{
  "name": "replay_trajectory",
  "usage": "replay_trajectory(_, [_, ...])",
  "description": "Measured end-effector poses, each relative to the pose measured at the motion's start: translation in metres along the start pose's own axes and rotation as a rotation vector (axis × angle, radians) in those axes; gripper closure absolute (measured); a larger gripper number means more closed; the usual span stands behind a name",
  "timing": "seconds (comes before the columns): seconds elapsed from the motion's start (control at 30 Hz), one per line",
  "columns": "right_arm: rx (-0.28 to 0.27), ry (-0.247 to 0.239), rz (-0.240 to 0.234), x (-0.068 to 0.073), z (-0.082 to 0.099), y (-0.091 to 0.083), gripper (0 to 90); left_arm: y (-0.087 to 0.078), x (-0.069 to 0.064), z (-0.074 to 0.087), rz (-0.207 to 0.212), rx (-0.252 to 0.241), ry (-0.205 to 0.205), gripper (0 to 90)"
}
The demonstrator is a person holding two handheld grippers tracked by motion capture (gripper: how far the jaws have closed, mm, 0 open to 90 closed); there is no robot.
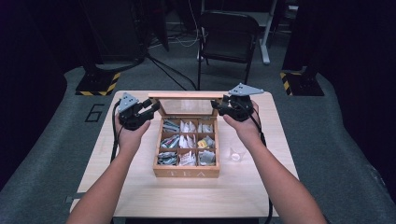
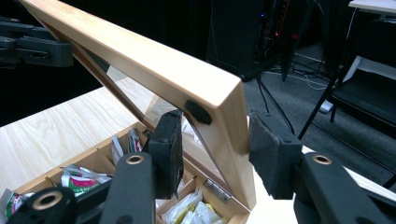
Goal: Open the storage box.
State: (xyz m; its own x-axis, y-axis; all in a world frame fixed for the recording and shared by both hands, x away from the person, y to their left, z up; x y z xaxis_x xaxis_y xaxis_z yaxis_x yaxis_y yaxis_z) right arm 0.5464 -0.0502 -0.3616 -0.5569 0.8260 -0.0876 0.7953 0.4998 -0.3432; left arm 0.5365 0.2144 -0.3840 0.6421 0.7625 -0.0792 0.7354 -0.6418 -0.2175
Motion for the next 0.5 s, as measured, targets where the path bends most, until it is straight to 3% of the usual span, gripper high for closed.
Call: replay_trajectory(0.5, [0.031, 0.038, 0.016, -0.01, 0.006, 0.015, 55.9, 0.008, 0.008, -0.008, -0.003, 0.008, -0.02, 61.9])
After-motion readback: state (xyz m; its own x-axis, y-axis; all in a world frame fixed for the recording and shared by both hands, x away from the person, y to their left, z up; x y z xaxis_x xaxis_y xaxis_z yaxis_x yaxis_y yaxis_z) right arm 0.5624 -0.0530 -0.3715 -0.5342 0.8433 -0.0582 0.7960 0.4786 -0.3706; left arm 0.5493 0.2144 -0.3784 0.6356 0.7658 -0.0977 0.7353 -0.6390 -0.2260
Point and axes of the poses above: each handheld gripper's, and its own axes: y roughly forward along the jaws, z roughly out of its underside, x roughly to its left, the point moved 8 cm from there along y, roughly forward along the jaws, and after that the axes turned 9 degrees about z, right-handed, at the moved point
